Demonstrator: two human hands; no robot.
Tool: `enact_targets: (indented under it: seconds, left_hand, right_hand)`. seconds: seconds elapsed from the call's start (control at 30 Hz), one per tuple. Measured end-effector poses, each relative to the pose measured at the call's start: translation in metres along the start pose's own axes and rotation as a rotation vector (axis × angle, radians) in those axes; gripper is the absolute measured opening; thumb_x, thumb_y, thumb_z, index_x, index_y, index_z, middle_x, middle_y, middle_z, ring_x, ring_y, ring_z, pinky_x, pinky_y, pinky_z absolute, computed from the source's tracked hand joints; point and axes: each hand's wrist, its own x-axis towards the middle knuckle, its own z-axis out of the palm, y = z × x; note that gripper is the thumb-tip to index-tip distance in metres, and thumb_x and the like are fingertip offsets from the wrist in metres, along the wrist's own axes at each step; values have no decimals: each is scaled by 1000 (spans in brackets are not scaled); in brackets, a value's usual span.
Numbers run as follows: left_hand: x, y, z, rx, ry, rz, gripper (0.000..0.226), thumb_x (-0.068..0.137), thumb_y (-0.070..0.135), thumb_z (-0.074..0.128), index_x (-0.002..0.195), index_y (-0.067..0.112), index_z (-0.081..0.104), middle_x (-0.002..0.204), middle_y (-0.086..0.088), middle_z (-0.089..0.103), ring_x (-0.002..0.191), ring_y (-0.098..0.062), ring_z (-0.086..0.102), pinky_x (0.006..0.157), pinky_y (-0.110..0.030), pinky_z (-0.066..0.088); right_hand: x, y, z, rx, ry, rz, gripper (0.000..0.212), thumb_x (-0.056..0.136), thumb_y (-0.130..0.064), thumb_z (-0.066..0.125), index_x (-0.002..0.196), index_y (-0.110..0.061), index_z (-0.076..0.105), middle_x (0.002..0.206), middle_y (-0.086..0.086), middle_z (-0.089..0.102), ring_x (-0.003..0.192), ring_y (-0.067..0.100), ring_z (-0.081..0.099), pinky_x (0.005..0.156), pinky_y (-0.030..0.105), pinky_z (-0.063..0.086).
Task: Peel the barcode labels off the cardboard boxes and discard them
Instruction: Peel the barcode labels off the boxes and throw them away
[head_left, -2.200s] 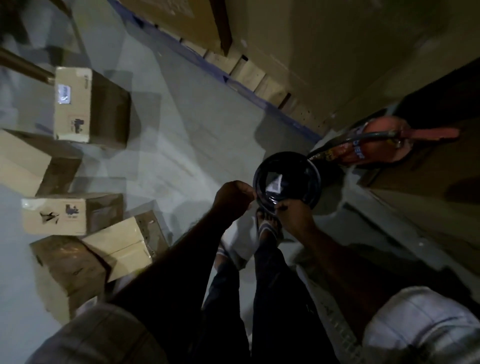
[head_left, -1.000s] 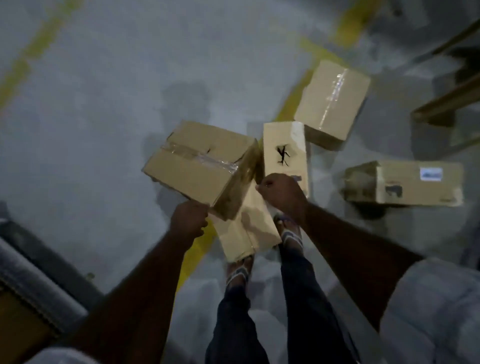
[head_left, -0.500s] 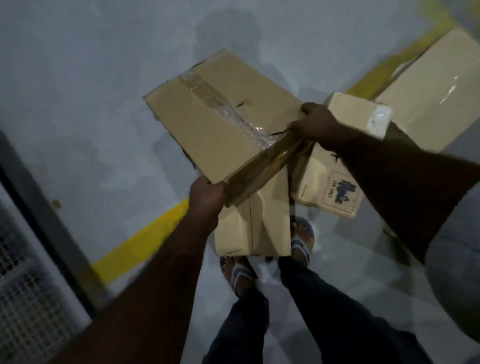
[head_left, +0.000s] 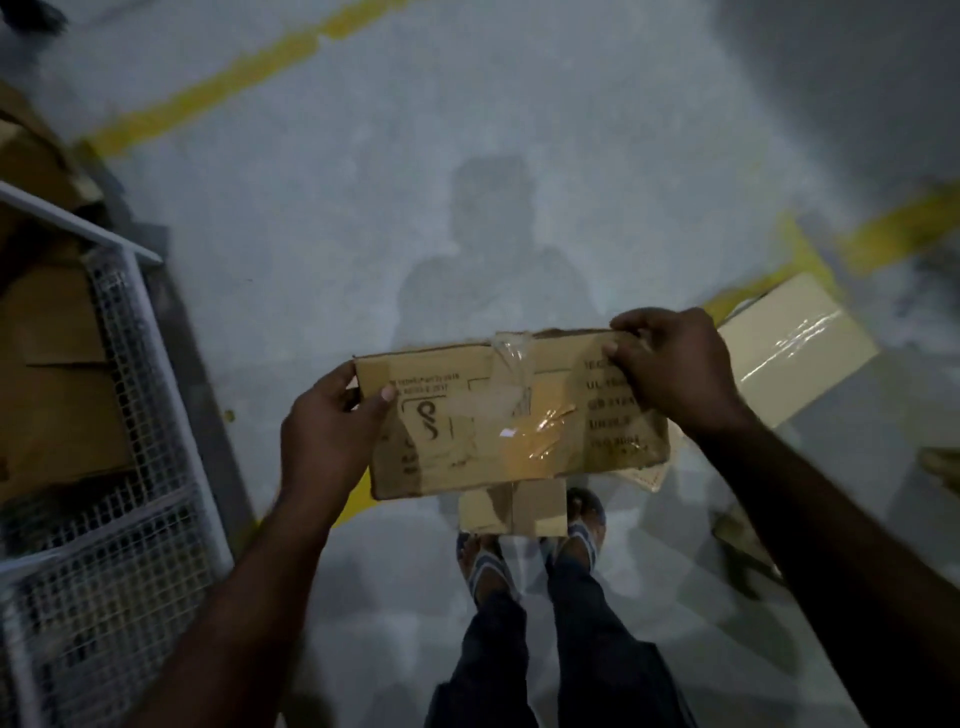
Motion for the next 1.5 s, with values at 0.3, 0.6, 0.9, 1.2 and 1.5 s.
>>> enact_targets:
  seconds: [0.3, 0.6, 0.9, 1.2, 1.5]
  left_hand:
    - [-52, -33, 37, 181, -75, 8, 32, 84, 25, 69, 116, 26, 70, 105, -3, 75, 98, -26, 69, 77, -32, 52]
    - [-104, -47, 110, 13, -315, 230, 52, 87, 11, 60, 137, 22, 56, 133, -1, 63, 118, -18, 60, 94, -18, 44]
    - [-112, -53, 145, -282, -456, -228, 22, 96, 16, 50, 108, 20, 69, 113, -3, 69, 96, -17, 64, 88, -23, 54]
    - [-83, -43, 192, -876, -554, -904, 40, 91, 35, 67, 111, 1, 64, 107, -23, 71, 70, -32, 72, 50, -39, 57]
    - [-75, -48, 114, -694, -244, -689, 28, 80, 18, 80, 102, 3, 74, 91, -16, 76, 82, -33, 74, 76, -54, 60]
  right_hand:
    - [-82, 56, 11, -197, -137, 218, 17, 86, -26, 64, 95, -14, 72, 87, 6, 70, 76, 23, 67, 66, 27, 51]
    - [-149, 83, 48, -535, -222, -121, 63, 79, -49, 69, 122, -3, 60, 117, 34, 56, 103, 47, 58, 84, 49, 55]
    - [-141, 67, 28, -425, -278, 135, 82, 71, -45, 67, 142, -13, 41, 145, 23, 33, 135, 39, 28, 111, 49, 28]
    - [-91, 96, -3, -314, -388, 207, 48, 79, -47, 72, 117, -19, 63, 101, 2, 70, 79, 17, 68, 70, 39, 59]
    - [-117, 23, 14, -362, -498, -3, 37, 82, -51, 66, 106, -22, 63, 103, -1, 62, 91, 16, 59, 79, 30, 48]
